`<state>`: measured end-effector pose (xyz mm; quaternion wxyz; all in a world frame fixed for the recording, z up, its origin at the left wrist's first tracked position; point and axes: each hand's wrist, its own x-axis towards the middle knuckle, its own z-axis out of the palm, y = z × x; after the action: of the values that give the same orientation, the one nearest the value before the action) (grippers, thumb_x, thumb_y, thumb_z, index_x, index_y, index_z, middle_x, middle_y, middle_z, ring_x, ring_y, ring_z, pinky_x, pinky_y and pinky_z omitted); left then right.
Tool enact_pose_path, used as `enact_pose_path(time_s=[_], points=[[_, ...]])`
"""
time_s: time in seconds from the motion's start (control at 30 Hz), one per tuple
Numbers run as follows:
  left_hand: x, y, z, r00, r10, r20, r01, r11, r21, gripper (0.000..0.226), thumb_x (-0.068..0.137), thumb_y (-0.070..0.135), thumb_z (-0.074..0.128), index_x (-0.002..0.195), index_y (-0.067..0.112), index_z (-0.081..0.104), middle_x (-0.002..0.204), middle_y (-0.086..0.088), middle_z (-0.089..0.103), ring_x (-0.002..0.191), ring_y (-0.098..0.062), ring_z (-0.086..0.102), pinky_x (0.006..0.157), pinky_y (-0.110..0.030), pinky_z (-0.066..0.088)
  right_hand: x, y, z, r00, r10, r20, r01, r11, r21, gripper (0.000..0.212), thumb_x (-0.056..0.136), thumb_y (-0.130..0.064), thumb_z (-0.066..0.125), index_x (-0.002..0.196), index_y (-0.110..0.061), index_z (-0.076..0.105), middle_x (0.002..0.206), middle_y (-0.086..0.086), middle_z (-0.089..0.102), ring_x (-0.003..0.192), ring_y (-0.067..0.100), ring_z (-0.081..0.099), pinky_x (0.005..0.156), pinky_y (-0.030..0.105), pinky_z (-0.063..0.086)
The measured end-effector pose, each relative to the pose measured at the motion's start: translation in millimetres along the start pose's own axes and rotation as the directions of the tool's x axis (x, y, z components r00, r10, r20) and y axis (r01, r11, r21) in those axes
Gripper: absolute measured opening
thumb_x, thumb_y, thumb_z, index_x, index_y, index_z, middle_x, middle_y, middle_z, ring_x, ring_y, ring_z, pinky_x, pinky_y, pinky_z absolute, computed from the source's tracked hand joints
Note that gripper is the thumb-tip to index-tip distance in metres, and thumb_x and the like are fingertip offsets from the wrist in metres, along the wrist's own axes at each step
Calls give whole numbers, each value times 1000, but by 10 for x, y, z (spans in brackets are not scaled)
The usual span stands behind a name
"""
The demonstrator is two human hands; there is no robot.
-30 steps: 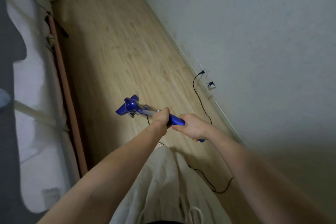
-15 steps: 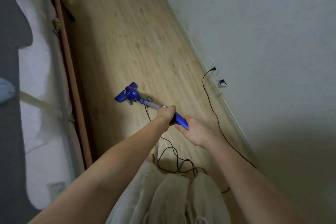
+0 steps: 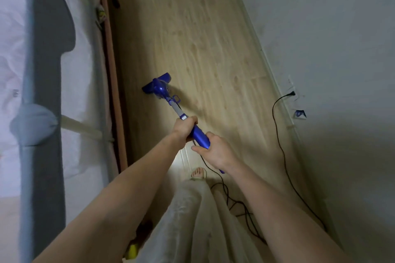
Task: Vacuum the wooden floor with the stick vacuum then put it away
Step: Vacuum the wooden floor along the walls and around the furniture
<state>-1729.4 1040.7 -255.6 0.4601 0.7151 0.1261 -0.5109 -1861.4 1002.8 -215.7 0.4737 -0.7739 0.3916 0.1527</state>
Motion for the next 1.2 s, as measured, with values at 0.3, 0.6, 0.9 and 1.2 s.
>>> enact_pose_path(time_s=[0.3,0.6,0.9,1.2], points=[[-211,-112,80,1000,0,-20,0,1000,9,1,86,7,48,86,7,48,78,-12,55,73,-25,59,66,-32,53,-183,103,-11,999,-7,33,7,1000,-8,14,89,-29,59,93,-20,49,73,0,51,56,15,49,55,28,42],[-928,-824,556,990,91,-105,-92,996,-9,6,86,7,49,91,5,47,83,-15,54,66,-23,55,53,-27,50,-1031,652,-135,995,-5,104,-2,998,67,11,91,-24,57,96,-16,51,68,2,49,39,15,43,40,22,37],[-1599,-2045,1587,997,35,-64,-40,996,-83,34,88,15,55,116,1,42,85,-11,53,77,-26,58,59,-32,54,-2177,1891,-464,990,31,141,-32,999,6,9,91,-26,58,91,-21,51,65,4,51,43,21,45,44,28,41],[-1960,-2356,2308,998,-64,17,65,990,-123,46,92,15,53,131,2,31,105,-14,51,83,-26,58,67,-35,53,-2665,2486,-887,995,45,87,-32,988,-149,13,89,-35,61,91,-23,55,72,4,55,47,20,49,45,28,44]])
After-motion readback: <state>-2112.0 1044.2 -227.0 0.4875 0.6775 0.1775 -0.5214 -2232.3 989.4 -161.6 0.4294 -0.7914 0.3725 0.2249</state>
